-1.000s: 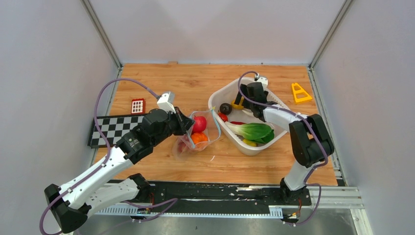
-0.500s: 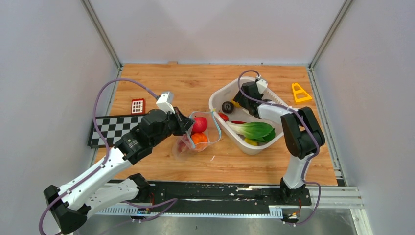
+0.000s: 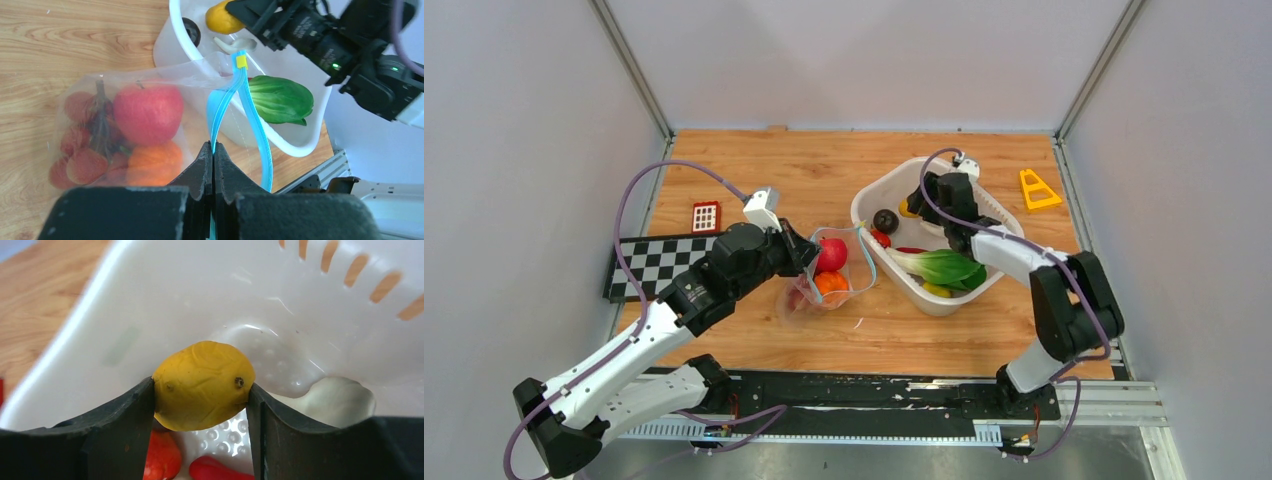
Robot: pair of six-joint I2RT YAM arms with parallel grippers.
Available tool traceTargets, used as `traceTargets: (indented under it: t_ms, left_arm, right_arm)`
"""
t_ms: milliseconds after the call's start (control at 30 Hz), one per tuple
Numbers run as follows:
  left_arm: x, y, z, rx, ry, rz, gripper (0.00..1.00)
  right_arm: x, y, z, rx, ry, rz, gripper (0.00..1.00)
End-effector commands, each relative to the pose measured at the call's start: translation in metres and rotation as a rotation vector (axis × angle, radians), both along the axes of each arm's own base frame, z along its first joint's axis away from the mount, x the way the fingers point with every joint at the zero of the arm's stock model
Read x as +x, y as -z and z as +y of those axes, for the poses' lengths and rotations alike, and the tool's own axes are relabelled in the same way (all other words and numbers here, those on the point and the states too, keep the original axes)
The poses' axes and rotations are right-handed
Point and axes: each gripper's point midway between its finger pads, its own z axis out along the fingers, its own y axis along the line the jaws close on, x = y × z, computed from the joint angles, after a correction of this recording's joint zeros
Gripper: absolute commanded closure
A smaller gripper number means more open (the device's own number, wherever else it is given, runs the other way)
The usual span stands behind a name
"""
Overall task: Place the food in the zip-top bag and seal the zipper
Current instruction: Pick up the fake fruit from the bin, then place the fake fruit in the zipper food storage bag.
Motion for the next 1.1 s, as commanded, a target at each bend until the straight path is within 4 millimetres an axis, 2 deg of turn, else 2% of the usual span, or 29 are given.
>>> traceTargets:
  t_ms: [0, 133, 267, 500, 633, 733, 900, 1067]
  left_arm:
    - [0.004, -0.013, -0.003, -0.021, 0.004, -0.039, 1.00]
    - [0.004, -0.013, -0.004, -0.022, 0.006, -0.040, 1.00]
    - [0.005, -0.013, -0.007, -0.021, 0.012, -0.040, 1.00]
    - [0.007, -0.012, -0.009, -0.015, 0.015, -0.038, 1.00]
    - [0.008, -0.014, -0.009, -0.017, 0.013, -0.043, 1.00]
    - [0.008, -0.015, -0.009, -0.017, 0.014, -0.044, 1.00]
    - [0.007, -0.017, -0.008, -0.022, 0.012, -0.048, 1.00]
    - [0.007, -0.019, -0.005, -0.030, 0.003, -0.054, 1.00]
  right_arm:
    - [-0.010, -0.062, 0.003, 0.024, -0.074, -0.167, 0.72]
    - [-0.030, -0.088, 0.002, 0.063, -0.104, -0.228, 0.72]
    - [-0.051, -0.116, 0.019, 0.148, -0.199, -0.284, 0.73]
    - [-0.108, -0.173, 0.062, 0.229, -0.458, -0.444, 0.72]
    - [-0.143, -0.198, 0.087, 0.218, -0.591, -0.545, 0.72]
    - [-0.168, -0.200, 0.109, 0.188, -0.714, -0.570, 0.71]
    - [-0.192, -0.176, 0.136, 0.137, -0.869, -0.519, 0.70]
    - [-0.210, -0.163, 0.159, 0.079, -0.967, -0.500, 0.69]
